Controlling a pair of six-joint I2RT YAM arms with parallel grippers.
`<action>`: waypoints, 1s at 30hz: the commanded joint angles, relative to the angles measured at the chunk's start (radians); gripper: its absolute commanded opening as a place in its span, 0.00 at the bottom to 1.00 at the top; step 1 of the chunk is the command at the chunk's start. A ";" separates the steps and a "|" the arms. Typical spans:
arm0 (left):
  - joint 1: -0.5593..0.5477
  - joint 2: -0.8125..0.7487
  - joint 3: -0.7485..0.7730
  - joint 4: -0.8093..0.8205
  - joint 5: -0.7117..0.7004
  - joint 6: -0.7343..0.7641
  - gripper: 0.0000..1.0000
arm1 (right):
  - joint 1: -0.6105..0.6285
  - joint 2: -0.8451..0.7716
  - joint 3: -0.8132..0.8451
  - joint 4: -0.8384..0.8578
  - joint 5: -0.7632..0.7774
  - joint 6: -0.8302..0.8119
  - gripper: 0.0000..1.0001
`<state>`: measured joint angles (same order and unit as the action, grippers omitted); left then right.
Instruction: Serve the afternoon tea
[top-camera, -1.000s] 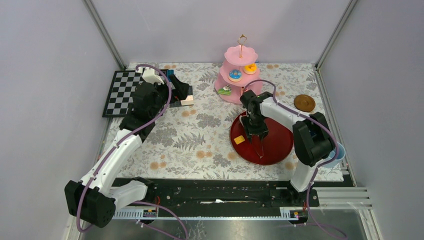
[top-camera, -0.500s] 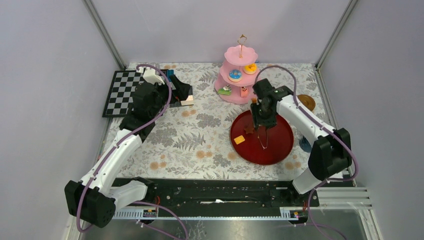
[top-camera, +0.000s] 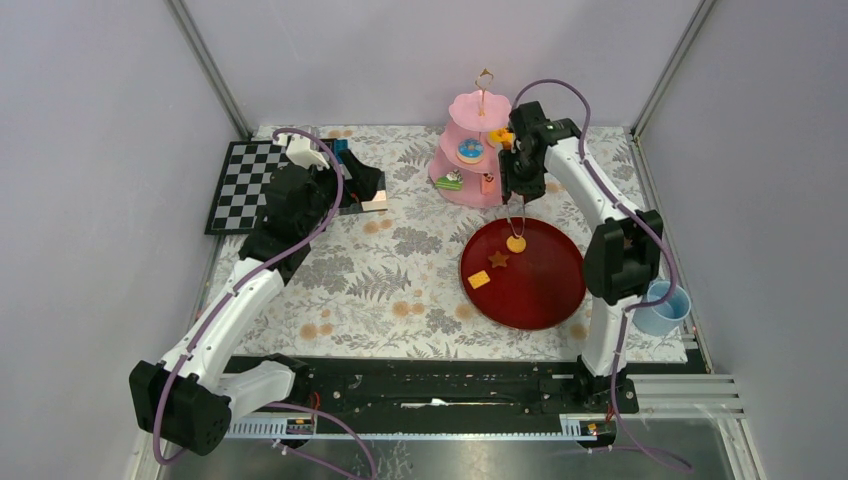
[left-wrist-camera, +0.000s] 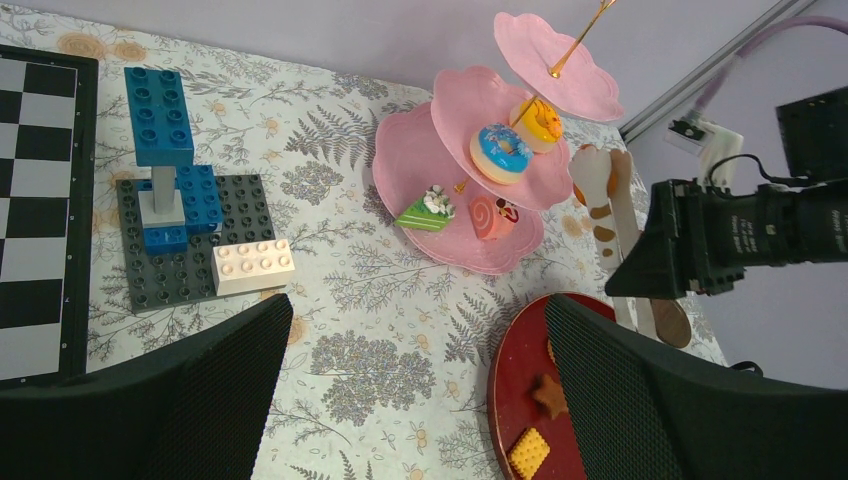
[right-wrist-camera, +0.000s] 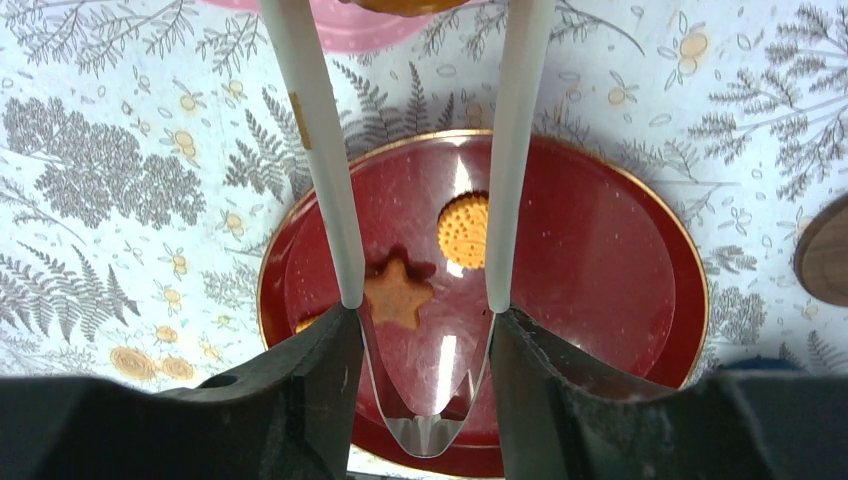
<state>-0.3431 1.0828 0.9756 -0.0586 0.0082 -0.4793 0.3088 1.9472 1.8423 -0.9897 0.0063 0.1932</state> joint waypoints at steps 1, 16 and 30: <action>0.003 -0.019 0.044 0.036 0.001 0.001 0.99 | -0.008 0.064 0.112 -0.047 -0.033 -0.029 0.49; 0.003 -0.011 0.044 0.036 0.001 0.001 0.99 | -0.010 0.203 0.277 -0.064 -0.029 -0.024 0.64; 0.003 -0.004 0.044 0.036 0.004 -0.001 0.99 | -0.010 0.114 0.227 -0.057 -0.017 -0.015 0.65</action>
<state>-0.3431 1.0828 0.9756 -0.0586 0.0086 -0.4793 0.3046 2.1479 2.0781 -1.0382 -0.0174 0.1802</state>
